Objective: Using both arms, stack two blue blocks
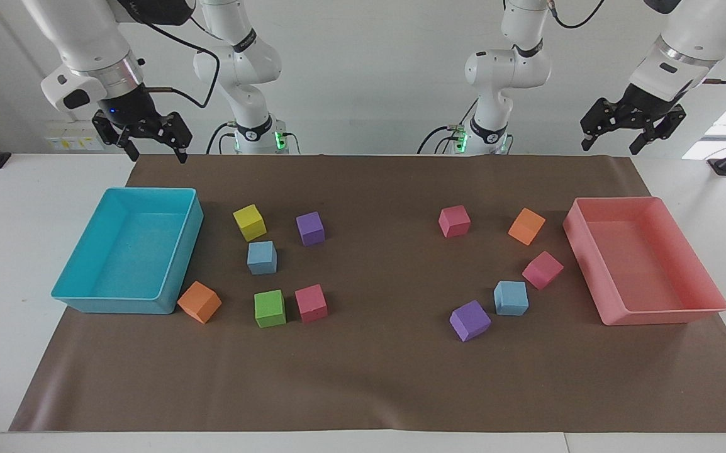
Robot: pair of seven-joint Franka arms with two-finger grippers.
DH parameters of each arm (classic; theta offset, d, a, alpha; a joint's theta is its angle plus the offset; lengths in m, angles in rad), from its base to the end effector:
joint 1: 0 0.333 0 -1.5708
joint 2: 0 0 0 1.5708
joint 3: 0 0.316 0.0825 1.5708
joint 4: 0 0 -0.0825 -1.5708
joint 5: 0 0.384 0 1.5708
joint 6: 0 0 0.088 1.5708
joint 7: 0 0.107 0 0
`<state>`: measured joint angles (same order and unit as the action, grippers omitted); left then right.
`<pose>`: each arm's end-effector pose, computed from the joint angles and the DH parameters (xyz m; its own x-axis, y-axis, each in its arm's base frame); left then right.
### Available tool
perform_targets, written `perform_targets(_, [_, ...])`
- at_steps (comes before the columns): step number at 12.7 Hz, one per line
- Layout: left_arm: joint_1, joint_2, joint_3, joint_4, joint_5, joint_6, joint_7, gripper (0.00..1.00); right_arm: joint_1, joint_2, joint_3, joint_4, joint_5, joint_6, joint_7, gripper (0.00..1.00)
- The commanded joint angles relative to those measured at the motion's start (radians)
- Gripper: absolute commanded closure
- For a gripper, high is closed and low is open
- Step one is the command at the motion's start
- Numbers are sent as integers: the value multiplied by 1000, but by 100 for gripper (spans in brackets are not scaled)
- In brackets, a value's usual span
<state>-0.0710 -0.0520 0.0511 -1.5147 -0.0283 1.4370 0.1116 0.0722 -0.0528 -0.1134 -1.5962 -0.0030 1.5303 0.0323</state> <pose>0.5239 -0.0129 0.6671 0.9906 -0.1349 -0.0221 -0.1342 -0.9904 0.0334 0.5335 -0.0241 0.6376 0.9972 -0.0733 -0.0135 -0.0734 -0.9973 -0.0025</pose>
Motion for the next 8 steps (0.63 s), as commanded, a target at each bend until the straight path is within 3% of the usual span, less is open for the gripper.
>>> perform_targets(1, [-3,-23,1,-19,8,-7,11,0,-3,-21,5,-27,-14,21,14,0])
perform_targets(8, [-3,-22,3,-18,8,-7,3,0,-3,-21,5,-27,-15,21,14,0])
